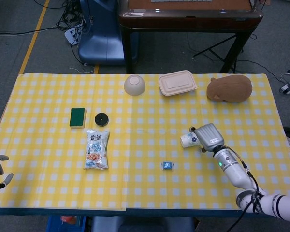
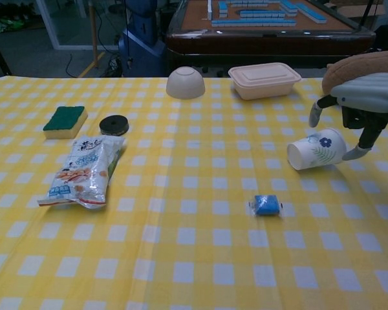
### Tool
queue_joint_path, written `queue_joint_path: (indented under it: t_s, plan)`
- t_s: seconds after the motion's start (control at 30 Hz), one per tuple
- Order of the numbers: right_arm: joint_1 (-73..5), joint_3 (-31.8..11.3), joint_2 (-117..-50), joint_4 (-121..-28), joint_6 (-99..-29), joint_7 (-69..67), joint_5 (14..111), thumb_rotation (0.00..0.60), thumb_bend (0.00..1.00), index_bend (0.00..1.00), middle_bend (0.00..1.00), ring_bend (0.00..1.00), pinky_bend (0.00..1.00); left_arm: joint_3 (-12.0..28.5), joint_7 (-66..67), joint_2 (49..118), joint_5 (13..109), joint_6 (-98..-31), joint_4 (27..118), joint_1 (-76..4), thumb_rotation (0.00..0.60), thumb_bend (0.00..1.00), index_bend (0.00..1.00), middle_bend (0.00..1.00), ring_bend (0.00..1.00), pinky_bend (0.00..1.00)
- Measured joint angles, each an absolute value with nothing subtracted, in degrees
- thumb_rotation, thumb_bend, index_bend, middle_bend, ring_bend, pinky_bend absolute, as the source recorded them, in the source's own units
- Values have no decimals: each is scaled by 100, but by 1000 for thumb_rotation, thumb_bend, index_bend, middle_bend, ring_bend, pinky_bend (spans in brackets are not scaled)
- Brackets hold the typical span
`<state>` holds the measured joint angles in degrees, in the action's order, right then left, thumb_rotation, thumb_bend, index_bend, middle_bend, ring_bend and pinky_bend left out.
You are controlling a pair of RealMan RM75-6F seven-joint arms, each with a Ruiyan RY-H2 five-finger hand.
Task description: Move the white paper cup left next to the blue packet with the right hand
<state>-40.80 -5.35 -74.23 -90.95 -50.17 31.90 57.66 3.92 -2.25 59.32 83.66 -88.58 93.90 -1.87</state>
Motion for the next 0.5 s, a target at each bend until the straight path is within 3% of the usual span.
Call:
queue_joint_path:
  t_s: [0.5]
  plan:
    - [-4714, -560, -8098, -8743, -5048, 4182, 4912, 600, 0, 298, 1000, 1000, 1000, 415, -446, 5839, 8356, -8912, 9389, -141, 600, 247, 454, 624, 490, 618]
